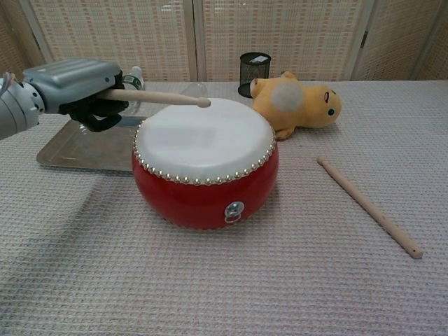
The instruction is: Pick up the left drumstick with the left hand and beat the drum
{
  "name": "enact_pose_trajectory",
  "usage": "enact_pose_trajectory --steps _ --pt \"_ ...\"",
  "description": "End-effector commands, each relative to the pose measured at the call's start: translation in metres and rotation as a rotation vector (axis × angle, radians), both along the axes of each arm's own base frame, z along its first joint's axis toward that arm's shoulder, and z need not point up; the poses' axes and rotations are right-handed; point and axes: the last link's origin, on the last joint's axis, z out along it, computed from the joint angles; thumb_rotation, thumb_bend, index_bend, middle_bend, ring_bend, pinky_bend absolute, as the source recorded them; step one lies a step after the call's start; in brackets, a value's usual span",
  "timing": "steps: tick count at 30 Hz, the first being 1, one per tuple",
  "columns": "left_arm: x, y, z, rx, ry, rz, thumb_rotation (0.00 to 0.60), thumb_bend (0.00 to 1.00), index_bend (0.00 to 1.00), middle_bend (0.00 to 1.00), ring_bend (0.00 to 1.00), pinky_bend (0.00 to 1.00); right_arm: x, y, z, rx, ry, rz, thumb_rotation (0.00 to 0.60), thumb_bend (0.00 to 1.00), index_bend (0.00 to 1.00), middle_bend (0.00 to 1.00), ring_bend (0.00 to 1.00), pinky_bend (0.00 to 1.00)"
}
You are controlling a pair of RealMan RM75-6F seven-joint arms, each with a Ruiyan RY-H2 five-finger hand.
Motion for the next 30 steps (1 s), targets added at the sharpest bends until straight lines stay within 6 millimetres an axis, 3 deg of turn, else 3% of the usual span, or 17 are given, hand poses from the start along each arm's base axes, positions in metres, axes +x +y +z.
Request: enact_pose_trajectory --steps 1,4,9,11,14,24,27,30 --pt "-0.007 0.004 -0.012 0.044 0.204 -0.054 0.6 0.77 1.0 1.0 0.98 1.0 0.0 0.0 0.0 -0.001 0.001 0.0 0.6 0.21 0.0 0.12 0.0 0.0" --pt "-0.005 0.003 -0.009 0.046 0.167 -0.034 0.6 0.77 1.0 1.0 0.98 1.0 0.0 0.0 0.001 -0.004 0.002 -0.001 0.6 0.21 0.0 0.12 0.0 0.0" --pt "0.007 0.001 0.007 -0.05 -0.169 0.104 0.6 0.77 1.0 1.0 0.98 1.0 0.001 0.001 0.001 -0.006 0.001 0.002 0.6 0.21 0.0 0.12 0.0 0.0" --pt "0.008 0.003 0.012 -0.066 -0.213 0.115 0.6 0.77 1.0 1.0 0.98 1.0 0.001 0.002 0.001 -0.006 0.001 0.001 0.6 0.21 0.0 0.12 0.0 0.0" --pt "0.004 0.003 0.012 -0.073 -0.188 0.1 0.6 0.77 1.0 1.0 0.98 1.0 0.0 0.002 0.001 -0.006 0.001 -0.001 0.6 0.21 0.0 0.12 0.0 0.0" --pt "-0.013 -0.002 -0.017 -0.037 0.163 -0.025 0.6 0.77 1.0 1.0 0.97 1.0 0.0 0.0 -0.001 -0.001 0.002 -0.005 0.6 0.21 0.0 0.12 0.0 0.0" --pt "-0.007 -0.002 -0.011 -0.016 0.058 0.01 0.6 0.77 1.0 1.0 0.97 1.0 0.0 0.0 0.0 -0.001 0.003 -0.007 0.6 0.21 0.0 0.12 0.0 0.0" --pt "0.0 -0.002 0.001 -0.058 -0.162 0.099 0.6 0.77 1.0 1.0 0.97 1.0 0.0 0.001 0.0 -0.004 0.003 -0.009 0.6 0.21 0.0 0.12 0.0 0.0"
